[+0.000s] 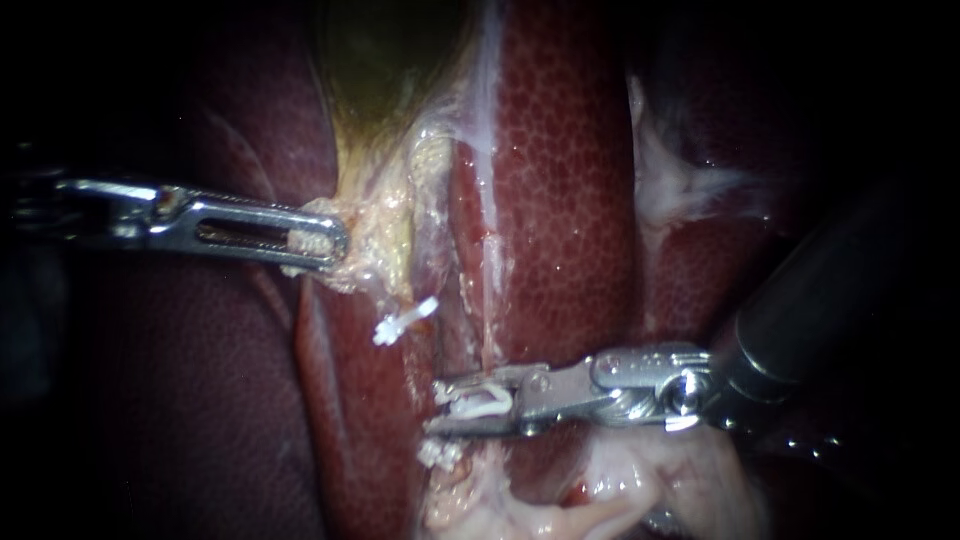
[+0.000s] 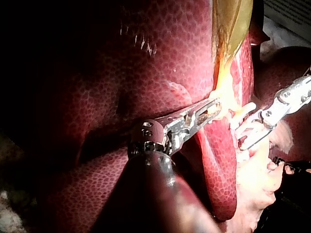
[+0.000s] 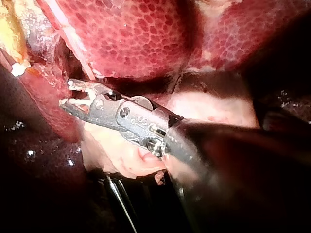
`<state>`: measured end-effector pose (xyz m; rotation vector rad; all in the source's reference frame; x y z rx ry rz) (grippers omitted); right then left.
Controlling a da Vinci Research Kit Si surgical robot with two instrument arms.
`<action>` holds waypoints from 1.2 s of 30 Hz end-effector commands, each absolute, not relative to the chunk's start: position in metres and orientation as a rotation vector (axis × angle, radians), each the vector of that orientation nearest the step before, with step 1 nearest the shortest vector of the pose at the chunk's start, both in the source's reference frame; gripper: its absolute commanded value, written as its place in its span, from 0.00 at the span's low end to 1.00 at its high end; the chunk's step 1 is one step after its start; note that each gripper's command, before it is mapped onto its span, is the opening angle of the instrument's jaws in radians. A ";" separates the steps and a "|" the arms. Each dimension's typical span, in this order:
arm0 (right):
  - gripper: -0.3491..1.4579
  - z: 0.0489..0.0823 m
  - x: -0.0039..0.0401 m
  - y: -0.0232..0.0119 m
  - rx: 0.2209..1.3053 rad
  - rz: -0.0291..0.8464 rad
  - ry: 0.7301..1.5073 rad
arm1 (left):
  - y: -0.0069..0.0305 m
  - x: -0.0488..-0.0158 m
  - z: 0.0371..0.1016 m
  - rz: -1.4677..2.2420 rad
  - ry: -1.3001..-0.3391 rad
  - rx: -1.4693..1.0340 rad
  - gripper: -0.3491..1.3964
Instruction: Clipping second clip right tube
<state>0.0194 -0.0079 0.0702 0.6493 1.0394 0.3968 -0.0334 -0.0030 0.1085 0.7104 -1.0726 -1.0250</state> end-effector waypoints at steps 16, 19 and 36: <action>0.49 0.0697 0.0185 -0.0078 0.652 0.407 1.087 | -0.0031 -0.0332 0.1085 -1.024 -1.073 0.711 0.00; 0.50 0.0692 0.0179 -0.0078 0.655 0.414 1.123 | -0.0031 -0.0332 0.1085 -1.024 -1.073 0.711 0.00; 0.48 0.0651 0.0131 -0.0060 0.720 0.469 1.157 | -0.0029 -0.0325 0.1082 -1.022 -1.072 0.716 0.00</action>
